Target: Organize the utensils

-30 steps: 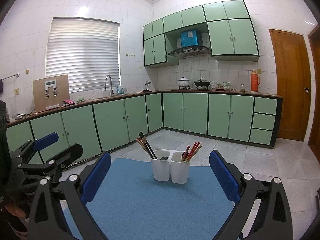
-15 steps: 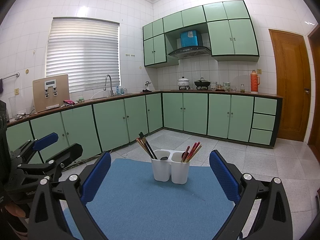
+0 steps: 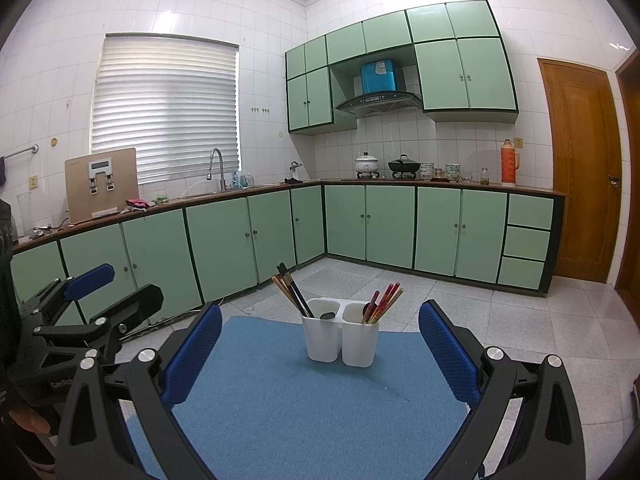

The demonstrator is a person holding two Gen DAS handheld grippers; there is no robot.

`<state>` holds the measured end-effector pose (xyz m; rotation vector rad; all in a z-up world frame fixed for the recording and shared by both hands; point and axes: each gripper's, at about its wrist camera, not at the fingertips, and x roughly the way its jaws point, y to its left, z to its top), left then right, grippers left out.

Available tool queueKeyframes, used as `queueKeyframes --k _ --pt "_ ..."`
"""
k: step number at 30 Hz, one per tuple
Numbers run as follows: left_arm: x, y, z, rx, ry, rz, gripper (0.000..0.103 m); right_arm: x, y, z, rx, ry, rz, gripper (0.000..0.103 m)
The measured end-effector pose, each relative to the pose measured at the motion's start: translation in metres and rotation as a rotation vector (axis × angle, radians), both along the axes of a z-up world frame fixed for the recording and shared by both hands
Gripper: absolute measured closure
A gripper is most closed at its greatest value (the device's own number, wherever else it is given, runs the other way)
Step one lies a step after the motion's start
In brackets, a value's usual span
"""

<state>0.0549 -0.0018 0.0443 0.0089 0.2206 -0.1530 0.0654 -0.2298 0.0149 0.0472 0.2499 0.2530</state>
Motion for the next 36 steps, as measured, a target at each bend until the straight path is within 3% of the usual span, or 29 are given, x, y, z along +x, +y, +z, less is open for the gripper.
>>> queueKeyframes --k 36 --pt "0.0021 -0.0021 -0.0012 0.000 0.009 0.010 0.006 -0.0006 -0.0006 -0.0013 -0.005 0.005 -0.010 0.006"
